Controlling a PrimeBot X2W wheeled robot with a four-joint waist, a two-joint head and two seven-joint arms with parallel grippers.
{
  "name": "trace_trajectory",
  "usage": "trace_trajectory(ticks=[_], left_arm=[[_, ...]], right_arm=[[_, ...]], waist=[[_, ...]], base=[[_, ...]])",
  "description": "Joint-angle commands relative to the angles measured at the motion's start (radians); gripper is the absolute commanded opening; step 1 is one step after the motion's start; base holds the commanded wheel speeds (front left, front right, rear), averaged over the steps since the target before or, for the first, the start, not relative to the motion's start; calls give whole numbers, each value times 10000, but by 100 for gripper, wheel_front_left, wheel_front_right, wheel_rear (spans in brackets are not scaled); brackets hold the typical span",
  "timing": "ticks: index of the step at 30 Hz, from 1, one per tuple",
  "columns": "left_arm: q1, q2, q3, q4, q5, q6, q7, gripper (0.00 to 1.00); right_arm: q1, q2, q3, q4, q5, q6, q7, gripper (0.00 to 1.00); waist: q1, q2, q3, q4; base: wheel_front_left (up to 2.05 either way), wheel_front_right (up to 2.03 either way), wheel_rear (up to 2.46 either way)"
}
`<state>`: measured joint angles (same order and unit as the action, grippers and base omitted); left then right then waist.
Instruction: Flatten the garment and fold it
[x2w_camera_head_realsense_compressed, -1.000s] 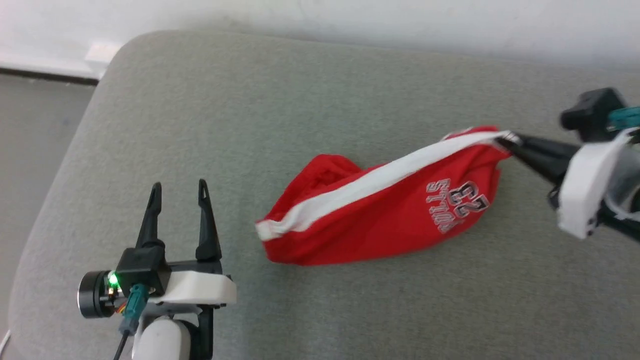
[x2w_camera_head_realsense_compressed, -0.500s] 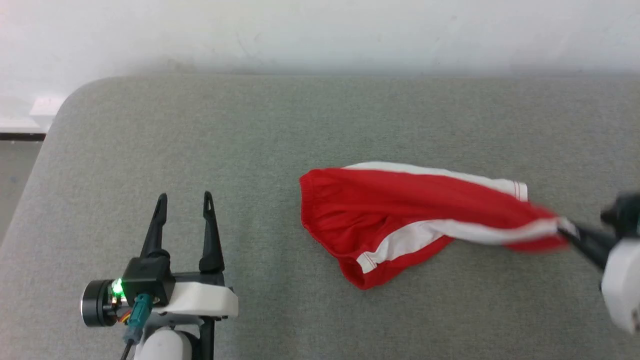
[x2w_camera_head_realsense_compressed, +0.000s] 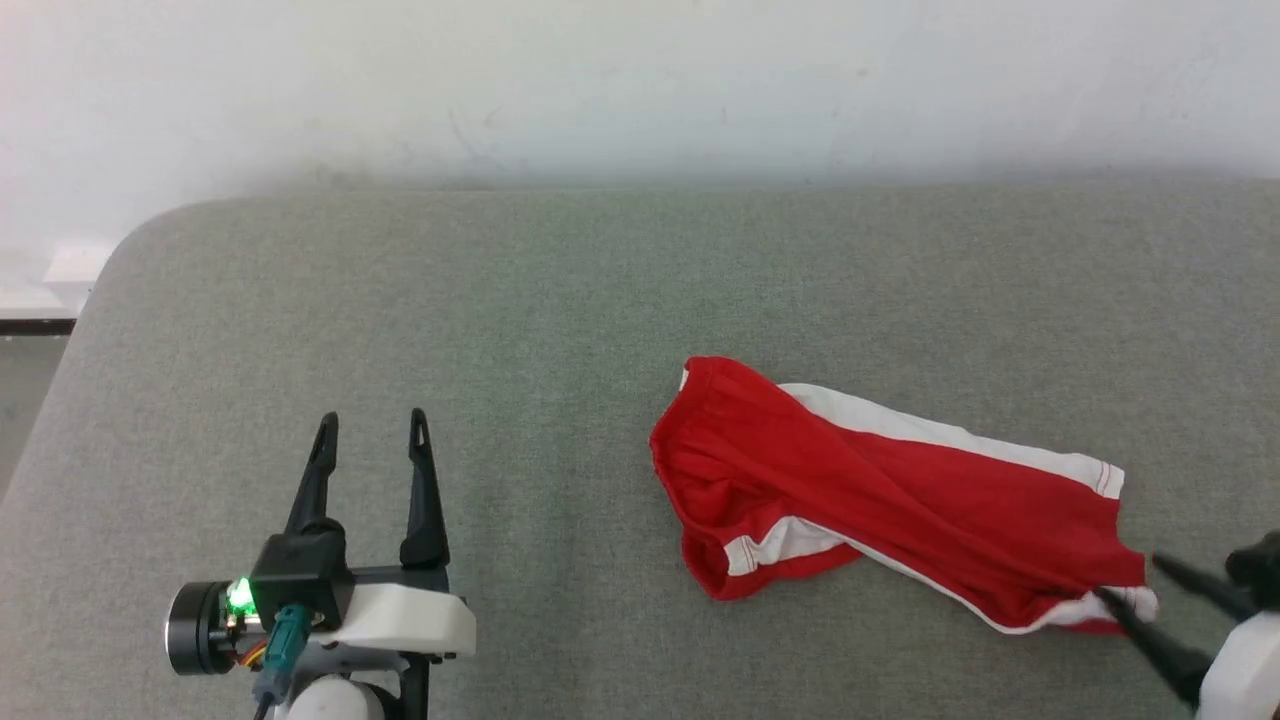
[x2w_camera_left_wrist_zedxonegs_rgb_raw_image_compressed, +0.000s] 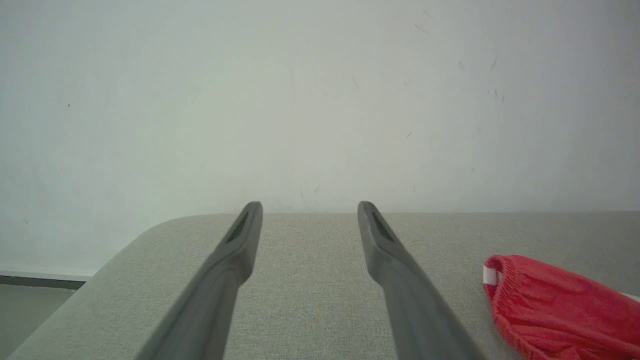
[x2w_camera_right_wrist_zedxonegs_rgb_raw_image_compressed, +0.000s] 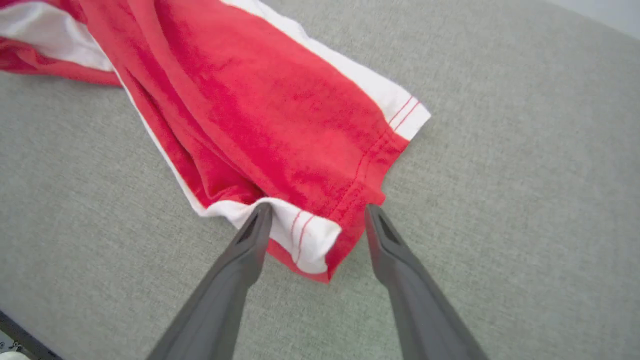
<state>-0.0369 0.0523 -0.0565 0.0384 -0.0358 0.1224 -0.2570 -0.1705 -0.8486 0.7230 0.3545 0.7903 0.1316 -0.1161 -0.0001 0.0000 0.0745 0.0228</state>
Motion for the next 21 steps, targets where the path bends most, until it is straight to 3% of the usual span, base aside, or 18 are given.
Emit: trace_trajectory(ticks=[1,7,12,16,21], left_arm=[[164,-17,29,4,96,-76,-47,100],[259,-17,0,-17,191,-79,-47,100],[223,-17,-52,-46,211,-82,-47,100],[103,-18,-150,-106,215,-107,-47,100],[-243,-18,-295,-208,199,-119,-47,100]], right_arm=[[103,-90,-376,-257,-70,-9,-65,100],[239,-883,-2219,-2400,58,-9,978,100],[-32,-1404,-3287,-3384,-135,-9,2681,100],[-614,-1580,-3160,-3420,54,-9,4623,100],[-1929,-1157,-2413,-2796,180,-9,6592,100]], waist=[[1,0,-86,-48],[1,0,-252,-52],[1,0,-204,62],[1,0,62,216],[1,0,731,478]], base=[[0,0,0],[0,0,0],[0,0,0],[0,0,0],[0,0,0]])
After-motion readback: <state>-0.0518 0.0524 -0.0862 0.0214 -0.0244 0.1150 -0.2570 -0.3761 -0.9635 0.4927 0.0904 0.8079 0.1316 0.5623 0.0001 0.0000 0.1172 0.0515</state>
